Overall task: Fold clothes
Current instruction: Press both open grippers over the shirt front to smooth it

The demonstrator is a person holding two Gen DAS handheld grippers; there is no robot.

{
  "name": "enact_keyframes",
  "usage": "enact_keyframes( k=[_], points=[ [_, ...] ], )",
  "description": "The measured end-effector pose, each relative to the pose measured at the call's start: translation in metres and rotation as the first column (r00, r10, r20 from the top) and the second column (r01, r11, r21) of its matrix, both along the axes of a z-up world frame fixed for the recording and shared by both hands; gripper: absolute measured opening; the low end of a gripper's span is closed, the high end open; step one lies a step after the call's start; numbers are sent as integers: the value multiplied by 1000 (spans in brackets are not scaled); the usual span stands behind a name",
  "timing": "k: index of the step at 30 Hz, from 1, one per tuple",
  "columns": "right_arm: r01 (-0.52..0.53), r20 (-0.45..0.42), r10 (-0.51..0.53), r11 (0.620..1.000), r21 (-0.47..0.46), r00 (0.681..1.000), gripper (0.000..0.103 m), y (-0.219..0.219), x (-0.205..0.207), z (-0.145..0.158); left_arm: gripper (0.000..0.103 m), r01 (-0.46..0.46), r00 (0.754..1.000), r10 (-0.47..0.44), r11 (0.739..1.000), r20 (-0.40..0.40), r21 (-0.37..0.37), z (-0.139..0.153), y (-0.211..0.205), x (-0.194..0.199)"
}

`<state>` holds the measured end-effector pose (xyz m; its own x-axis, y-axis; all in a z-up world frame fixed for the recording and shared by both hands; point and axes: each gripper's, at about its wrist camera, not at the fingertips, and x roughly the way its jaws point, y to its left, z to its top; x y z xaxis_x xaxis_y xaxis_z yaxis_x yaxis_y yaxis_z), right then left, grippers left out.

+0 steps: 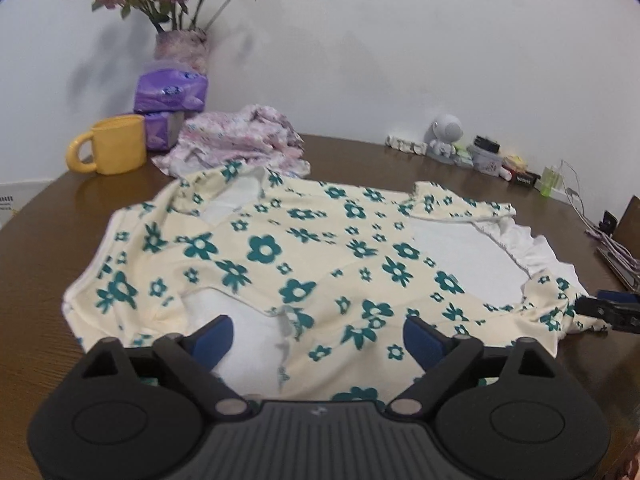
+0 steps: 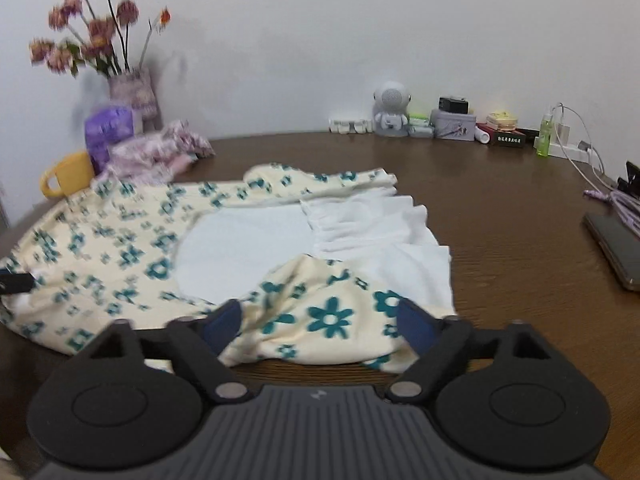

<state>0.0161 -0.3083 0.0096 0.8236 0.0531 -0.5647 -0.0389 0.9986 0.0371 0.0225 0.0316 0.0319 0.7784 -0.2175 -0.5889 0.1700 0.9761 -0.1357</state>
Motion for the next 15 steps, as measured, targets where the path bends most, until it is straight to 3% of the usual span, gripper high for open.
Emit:
enact_keyframes(
  k=[1, 3, 5, 6, 7, 12, 14, 15],
  points=[
    [-6, -8, 6, 1000, -11, 1000, 64, -1, 4, -2, 85, 5, 1000, -5, 1000, -4, 11, -2, -3, 1],
    [-11, -27, 10, 1000, -27, 1000, 56, -2, 11, -7, 84, 12, 1000, -12, 999, -13, 33, -5, -8, 3],
    [-17, -50, 15, 999, -32, 999, 39, -3, 14, -11, 83, 1, 1000, 0, 999, -28, 45, -9, -8, 5],
    [-20, -61, 18, 999, -34, 998, 24, -3, 15, -14, 83, -5, 999, 7, 999, -36, 47, -11, -7, 6],
    [-23, -71, 21, 999, -35, 997, 19, -4, 15, -16, 83, -11, 999, 13, 999, -44, 50, -13, -6, 7],
    [-30, -80, 29, 1000, -9, 996, 14, -13, 5, -17, 83, -29, 998, 32, 998, -58, 54, -15, -1, 11],
    [-17, -75, 18, 1000, 11, 997, 16, -15, 3, -15, 83, -21, 998, 23, 999, -54, 36, -12, 3, 10],
    [-15, -64, 17, 999, 33, 998, 22, -17, 0, -11, 84, -12, 999, 13, 999, -45, 34, -8, 4, 8]
  ],
)
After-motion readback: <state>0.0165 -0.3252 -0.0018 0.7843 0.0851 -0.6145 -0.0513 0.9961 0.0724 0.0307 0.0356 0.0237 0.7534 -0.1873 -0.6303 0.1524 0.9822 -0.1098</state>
